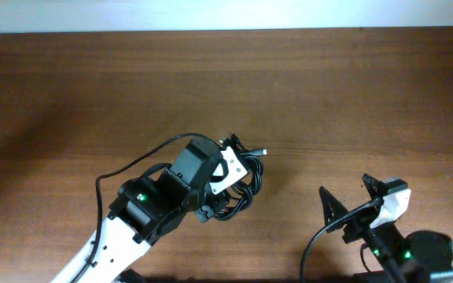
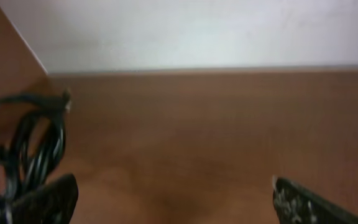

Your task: Untangle cables

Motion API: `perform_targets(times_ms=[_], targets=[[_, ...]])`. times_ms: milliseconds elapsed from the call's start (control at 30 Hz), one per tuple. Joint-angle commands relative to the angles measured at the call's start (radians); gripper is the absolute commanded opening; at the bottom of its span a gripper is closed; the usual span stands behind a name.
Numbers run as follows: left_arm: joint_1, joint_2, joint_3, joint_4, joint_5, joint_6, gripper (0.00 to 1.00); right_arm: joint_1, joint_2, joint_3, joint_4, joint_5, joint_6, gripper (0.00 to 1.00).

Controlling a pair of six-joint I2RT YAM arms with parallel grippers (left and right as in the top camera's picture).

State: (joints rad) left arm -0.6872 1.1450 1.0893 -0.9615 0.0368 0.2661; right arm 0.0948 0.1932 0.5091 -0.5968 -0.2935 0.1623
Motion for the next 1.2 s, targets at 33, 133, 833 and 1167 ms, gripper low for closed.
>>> perform_targets(times_ms=[33,133,833,1167], targets=[[-0.002,-0.022,0.000,0.001,0.011,0.112,0.00,-0.005,0.173,0.161,-0.112,-0.115,-0.035,0.99],[-0.002,-0.027,0.000,0.001,0.011,0.177,0.00,-0.005,0.248,0.200,-0.111,-0.225,-0.050,0.99],[0.086,-0.034,0.000,0.109,0.142,-0.058,0.00,-0.005,0.304,0.203,-0.039,-0.725,-0.216,0.99],[0.086,0.068,0.001,0.093,0.484,-0.063,0.00,-0.004,0.304,0.203,-0.035,-0.758,-0.395,0.99]])
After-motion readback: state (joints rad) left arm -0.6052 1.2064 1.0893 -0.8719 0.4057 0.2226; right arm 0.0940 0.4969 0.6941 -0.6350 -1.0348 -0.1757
